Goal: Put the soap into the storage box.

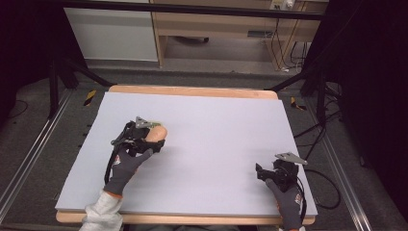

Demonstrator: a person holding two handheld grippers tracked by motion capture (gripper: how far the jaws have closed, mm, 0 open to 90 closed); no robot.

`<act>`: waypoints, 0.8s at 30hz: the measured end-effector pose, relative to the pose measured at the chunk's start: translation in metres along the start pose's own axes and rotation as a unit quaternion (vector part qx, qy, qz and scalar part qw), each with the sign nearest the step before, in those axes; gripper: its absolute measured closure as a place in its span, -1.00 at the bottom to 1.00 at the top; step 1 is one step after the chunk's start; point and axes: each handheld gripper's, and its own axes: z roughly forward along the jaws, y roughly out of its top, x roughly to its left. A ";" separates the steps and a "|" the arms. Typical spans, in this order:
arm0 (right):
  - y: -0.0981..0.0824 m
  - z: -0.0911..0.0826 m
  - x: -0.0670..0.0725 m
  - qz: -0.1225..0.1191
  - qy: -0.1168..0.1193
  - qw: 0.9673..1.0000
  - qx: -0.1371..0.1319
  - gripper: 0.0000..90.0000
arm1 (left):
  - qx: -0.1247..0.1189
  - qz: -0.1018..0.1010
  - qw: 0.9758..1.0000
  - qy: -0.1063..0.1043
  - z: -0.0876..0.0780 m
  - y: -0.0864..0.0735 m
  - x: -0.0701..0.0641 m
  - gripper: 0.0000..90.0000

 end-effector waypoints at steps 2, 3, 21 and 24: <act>0.000 0.000 0.000 0.000 0.000 1.000 0.000 -0.83 | -0.001 -0.002 1.000 0.003 0.001 0.001 0.002 -0.30; 0.000 0.000 0.000 0.000 0.000 1.000 0.000 -0.83 | -0.002 -0.004 1.000 0.004 0.001 0.002 0.003 -0.30; 0.001 0.002 0.001 -0.004 -0.002 1.000 0.002 -0.83 | -0.006 -0.035 0.999 0.026 0.013 0.009 0.027 -0.29; 0.001 0.002 0.001 -0.002 -0.002 1.000 0.003 -0.83 | -0.002 -0.035 0.999 0.029 0.018 0.011 0.030 -0.30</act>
